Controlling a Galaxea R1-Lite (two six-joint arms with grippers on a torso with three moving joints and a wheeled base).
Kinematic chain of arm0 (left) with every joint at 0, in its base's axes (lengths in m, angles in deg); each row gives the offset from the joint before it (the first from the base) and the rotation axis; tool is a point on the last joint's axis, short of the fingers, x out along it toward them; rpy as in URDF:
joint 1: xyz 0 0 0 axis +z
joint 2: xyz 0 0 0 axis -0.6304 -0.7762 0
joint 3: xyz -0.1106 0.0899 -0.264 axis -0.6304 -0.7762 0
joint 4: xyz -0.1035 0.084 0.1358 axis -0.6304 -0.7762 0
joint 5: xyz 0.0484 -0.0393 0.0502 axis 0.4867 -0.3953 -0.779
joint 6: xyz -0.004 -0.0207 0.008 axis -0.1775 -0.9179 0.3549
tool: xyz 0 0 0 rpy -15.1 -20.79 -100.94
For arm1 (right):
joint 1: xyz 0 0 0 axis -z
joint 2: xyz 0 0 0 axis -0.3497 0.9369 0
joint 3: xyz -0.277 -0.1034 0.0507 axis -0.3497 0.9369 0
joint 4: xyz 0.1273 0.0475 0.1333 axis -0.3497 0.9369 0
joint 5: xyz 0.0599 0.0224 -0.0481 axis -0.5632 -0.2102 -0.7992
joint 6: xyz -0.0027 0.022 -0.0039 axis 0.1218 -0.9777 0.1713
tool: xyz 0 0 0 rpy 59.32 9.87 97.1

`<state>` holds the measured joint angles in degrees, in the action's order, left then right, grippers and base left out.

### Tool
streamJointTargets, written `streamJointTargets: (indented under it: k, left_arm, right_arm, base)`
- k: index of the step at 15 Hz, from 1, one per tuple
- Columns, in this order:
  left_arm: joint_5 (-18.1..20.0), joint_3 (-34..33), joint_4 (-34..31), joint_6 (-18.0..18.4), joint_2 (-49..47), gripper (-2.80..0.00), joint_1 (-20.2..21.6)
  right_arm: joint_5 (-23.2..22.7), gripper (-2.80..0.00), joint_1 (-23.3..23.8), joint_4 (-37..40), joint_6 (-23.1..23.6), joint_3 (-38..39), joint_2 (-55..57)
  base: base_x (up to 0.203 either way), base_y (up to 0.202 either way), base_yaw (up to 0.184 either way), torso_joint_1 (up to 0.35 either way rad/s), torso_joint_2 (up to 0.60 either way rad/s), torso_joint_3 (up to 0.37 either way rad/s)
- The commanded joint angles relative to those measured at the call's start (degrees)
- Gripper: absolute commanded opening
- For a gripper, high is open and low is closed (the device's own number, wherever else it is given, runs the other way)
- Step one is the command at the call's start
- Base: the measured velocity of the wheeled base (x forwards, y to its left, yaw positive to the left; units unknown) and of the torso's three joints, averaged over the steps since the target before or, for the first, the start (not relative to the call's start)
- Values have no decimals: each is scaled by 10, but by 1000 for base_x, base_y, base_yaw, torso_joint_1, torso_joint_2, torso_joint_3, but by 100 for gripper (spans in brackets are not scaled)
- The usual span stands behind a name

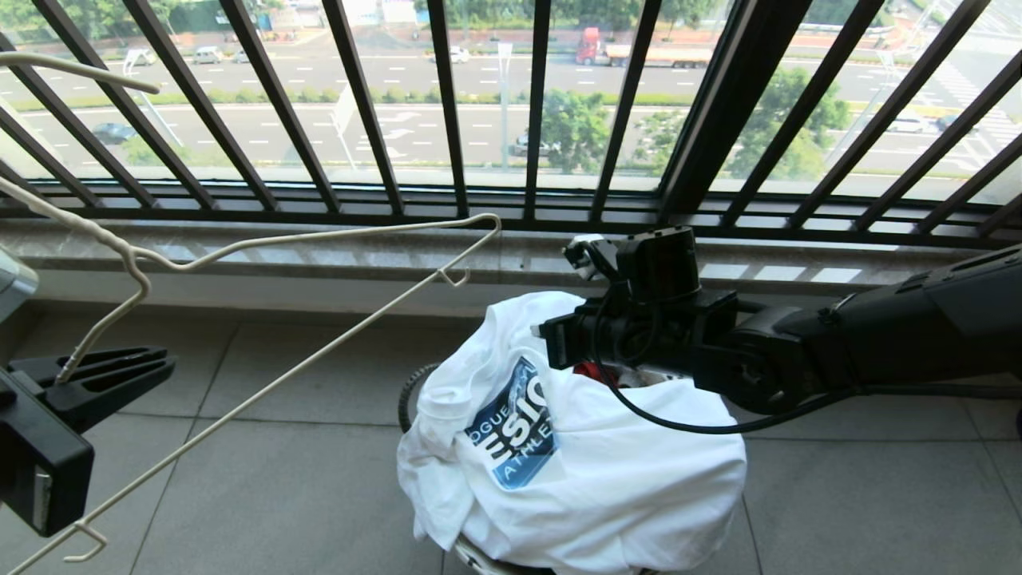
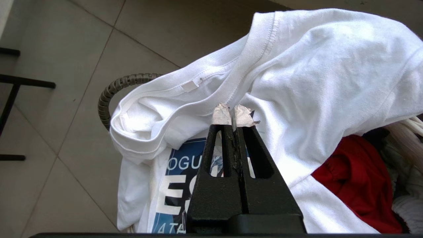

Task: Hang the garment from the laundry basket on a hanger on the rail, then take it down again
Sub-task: Pick up clothes from the basket

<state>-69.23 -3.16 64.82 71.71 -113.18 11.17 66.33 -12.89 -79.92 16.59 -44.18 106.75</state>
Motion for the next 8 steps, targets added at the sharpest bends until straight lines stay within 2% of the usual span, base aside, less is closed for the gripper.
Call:
streamJointTargets:
  k: [1, 6, 7, 8]
  left_arm:
    - [-1, -2, 0, 8, 4, -280, 0]
    - [-1, -4, 1, 13, 6, -280, 0]
    - [-1, -4, 0, 13, 5, -280, 0]
    - [-1, -5, 0, 13, 4, -280, 0]
  right_arm:
    - [-1, -280, -7, -2, -5, -38, 46]
    - [10, -280, -21, 2, -1, -118, 102]
    - [13, -39, -25, 2, 1, -133, 114]
    - [17, 0, -30, 2, 3, -148, 125]
  base:
    - [0, 0, 0, 0, 0, 0]
    - [0, 0, 0, 0, 0, 0]
    - [0, 0, 0, 0, 0, 0]
    - [0, 0, 0, 0, 0, 0]
